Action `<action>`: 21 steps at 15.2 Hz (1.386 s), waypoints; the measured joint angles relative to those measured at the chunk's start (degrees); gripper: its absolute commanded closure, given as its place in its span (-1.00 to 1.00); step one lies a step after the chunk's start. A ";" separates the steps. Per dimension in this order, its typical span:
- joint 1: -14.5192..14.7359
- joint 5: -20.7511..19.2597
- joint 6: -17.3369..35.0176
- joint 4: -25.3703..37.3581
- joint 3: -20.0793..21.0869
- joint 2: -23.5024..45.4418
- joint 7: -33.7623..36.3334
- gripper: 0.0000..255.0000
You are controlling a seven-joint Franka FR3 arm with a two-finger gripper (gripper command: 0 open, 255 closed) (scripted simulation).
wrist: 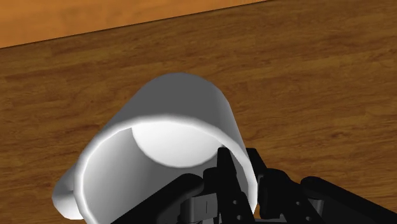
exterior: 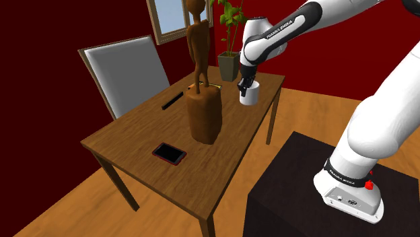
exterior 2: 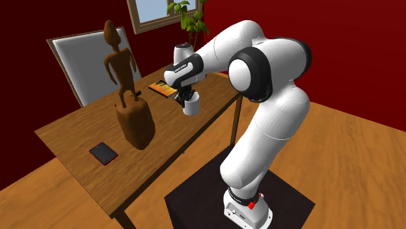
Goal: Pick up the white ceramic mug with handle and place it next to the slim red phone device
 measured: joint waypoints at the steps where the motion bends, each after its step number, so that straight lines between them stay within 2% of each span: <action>1: 0.03 -0.03 -0.83 0.48 0.08 -0.35 0.12 1.00; 21: 0.01 -0.42 -16.73 11.48 0.59 -5.27 0.35 1.00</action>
